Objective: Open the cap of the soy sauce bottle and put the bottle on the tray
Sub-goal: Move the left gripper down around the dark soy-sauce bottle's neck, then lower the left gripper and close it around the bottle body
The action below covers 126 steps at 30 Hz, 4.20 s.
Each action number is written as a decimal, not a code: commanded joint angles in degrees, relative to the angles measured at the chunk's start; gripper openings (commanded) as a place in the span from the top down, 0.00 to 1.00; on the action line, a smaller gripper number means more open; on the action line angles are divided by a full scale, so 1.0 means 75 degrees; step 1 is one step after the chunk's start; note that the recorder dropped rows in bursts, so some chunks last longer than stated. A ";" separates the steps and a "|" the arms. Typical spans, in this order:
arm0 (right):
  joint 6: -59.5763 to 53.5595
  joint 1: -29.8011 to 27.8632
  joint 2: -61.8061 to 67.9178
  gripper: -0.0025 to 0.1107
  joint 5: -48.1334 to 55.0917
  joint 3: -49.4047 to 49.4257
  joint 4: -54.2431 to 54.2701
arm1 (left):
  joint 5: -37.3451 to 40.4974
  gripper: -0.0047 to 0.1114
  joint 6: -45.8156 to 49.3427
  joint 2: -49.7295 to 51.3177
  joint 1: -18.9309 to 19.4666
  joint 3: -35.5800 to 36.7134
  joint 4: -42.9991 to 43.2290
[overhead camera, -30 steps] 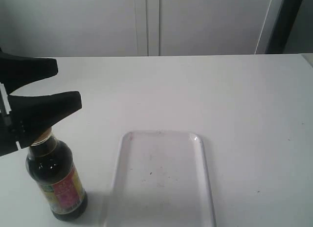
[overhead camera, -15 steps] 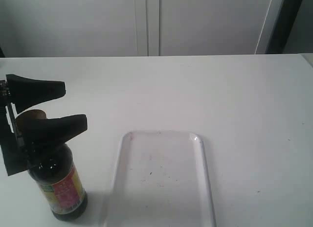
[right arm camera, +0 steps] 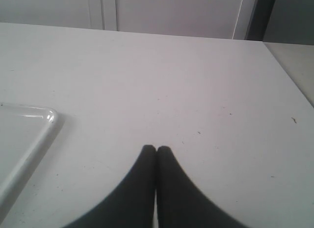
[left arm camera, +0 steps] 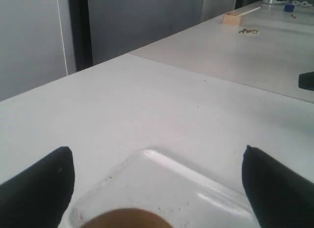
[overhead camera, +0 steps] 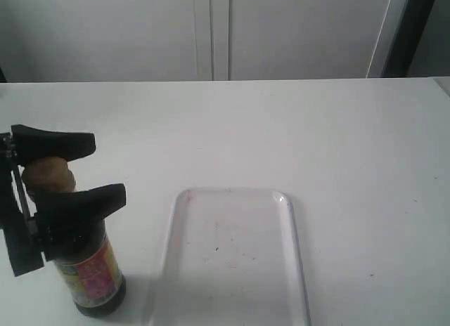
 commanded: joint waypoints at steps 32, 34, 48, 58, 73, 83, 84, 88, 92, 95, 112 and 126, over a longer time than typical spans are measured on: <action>0.0043 0.0015 -0.0050 0.98 -0.0064 0.0041 -0.0052 | 0.0540 0.16 0.0525 0.0033 -0.0034 0.0939 -0.0438; 0.0043 0.0015 -0.0050 0.98 -0.0064 0.0041 -0.0052 | 0.0544 0.16 0.0843 0.0033 -0.0034 0.1224 -0.0694; 0.0043 0.0015 -0.0050 0.98 -0.0064 0.0041 -0.0052 | 0.0626 0.16 0.2084 0.0615 -0.0034 0.1748 -0.1520; 0.0043 0.0015 -0.0050 0.98 -0.0064 0.0041 -0.0052 | 0.0782 0.16 0.2754 0.1332 -0.0034 0.1748 -0.1752; 0.0043 0.0015 -0.0050 0.98 -0.0064 0.0041 -0.0052 | 0.0323 0.16 0.3790 0.2543 -0.0034 0.1748 -0.2230; 0.0043 0.0015 -0.0050 0.98 -0.0064 0.0041 -0.0052 | -0.0019 0.20 0.4340 0.3214 -0.0034 0.1748 -0.2287; 0.0043 0.0015 -0.0050 0.98 -0.0064 0.0041 -0.0052 | -0.0033 0.21 0.4381 0.3260 -0.0034 0.1748 -0.2287; 0.0043 0.0015 -0.0050 0.98 -0.0064 0.0041 -0.0052 | -0.0033 0.32 0.4505 0.3372 -0.0034 0.1748 -0.2287; 0.0043 0.0015 -0.0050 0.98 -0.0064 0.0041 -0.0052 | -0.0009 0.61 0.4597 0.3463 -0.0034 0.1748 -0.2298; 0.0043 0.0015 -0.0050 0.98 -0.0064 0.0041 -0.0052 | 0.0073 0.87 0.4696 0.3513 -0.0034 0.1748 -0.2284; 0.0168 0.0015 -0.0050 0.98 -0.0064 0.0041 -0.0052 | -0.0016 0.96 0.5105 0.3513 -0.0034 0.1748 -0.2041; 0.1321 0.0015 -0.0050 0.98 -0.3060 0.0041 0.0277 | -0.0017 0.96 0.5136 0.3513 -0.0034 0.1748 -0.1988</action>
